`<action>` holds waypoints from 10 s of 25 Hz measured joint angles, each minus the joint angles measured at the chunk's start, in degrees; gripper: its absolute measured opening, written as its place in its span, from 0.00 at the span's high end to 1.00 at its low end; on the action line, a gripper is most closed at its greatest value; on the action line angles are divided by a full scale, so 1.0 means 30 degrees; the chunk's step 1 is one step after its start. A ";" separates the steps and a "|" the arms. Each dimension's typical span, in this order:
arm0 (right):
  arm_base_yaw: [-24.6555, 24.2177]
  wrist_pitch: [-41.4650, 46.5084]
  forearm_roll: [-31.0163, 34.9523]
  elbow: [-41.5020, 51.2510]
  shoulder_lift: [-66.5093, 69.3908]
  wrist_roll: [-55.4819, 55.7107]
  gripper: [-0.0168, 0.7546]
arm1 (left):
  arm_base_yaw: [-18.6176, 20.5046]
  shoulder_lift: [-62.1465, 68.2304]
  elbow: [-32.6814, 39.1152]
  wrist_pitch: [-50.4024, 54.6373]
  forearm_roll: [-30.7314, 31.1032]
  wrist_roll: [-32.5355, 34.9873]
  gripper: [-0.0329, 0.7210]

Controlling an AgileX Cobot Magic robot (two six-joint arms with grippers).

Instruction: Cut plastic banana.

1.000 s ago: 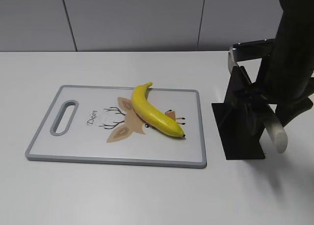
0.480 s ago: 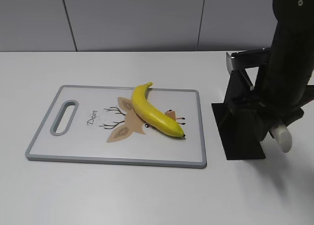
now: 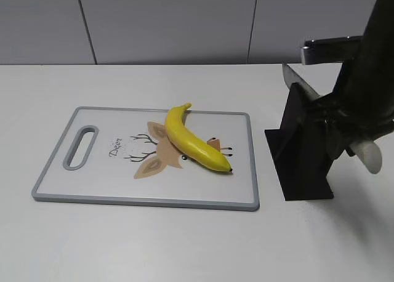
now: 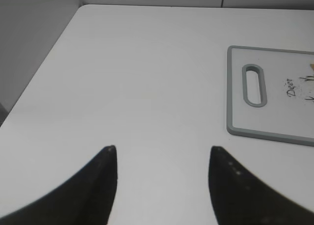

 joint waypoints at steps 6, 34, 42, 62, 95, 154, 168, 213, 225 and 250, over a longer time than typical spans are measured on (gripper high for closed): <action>0.0000 -0.0573 -0.0913 0.0000 -0.2050 -0.0172 0.74 | 0.0000 0.0000 0.0000 0.0000 0.0000 0.0000 0.20; -0.0098 -0.5471 0.2956 -0.0326 -0.4421 -1.4911 0.75 | 0.0000 0.0518 0.0000 -0.0117 -0.1362 0.1319 0.20; -0.2150 -0.2534 0.7221 -0.2907 -0.0937 -1.9581 0.75 | 0.0000 0.4582 -0.0948 -0.3857 -0.3505 0.4367 0.20; -0.2359 0.1670 0.8928 -1.0539 0.5670 -3.1015 0.75 | 0.0000 2.2934 -0.8884 -0.5720 -1.4322 2.3989 0.20; -0.2492 0.1123 1.0629 -1.0997 0.7310 -3.2342 0.75 | -0.4888 3.5029 -1.6608 -0.4814 -1.3634 2.9718 0.95; -0.0956 0.0226 0.3763 -1.2162 0.9145 -2.4609 0.64 | -0.5652 3.5735 -1.6835 -0.5167 -1.3421 2.6195 0.42; -0.0475 0.0873 0.1747 -1.2199 0.8124 -2.4153 0.75 | -0.5293 3.3872 -1.6769 -0.8056 -1.2520 2.1041 0.09; -0.0101 -0.3259 -0.1112 0.0475 -0.3790 0.1137 0.75 | -0.2459 2.1318 -1.3493 0.2207 0.0271 0.1293 0.17; -0.0101 -0.5014 -0.1157 0.2317 -0.3954 0.1752 0.75 | -0.2459 1.2698 -0.5480 0.0488 0.0178 0.1284 0.17; -0.0101 -0.5251 -0.1214 0.2317 -0.3954 0.2580 0.75 | -0.2459 0.0053 0.0028 0.0178 -0.0521 0.1284 0.17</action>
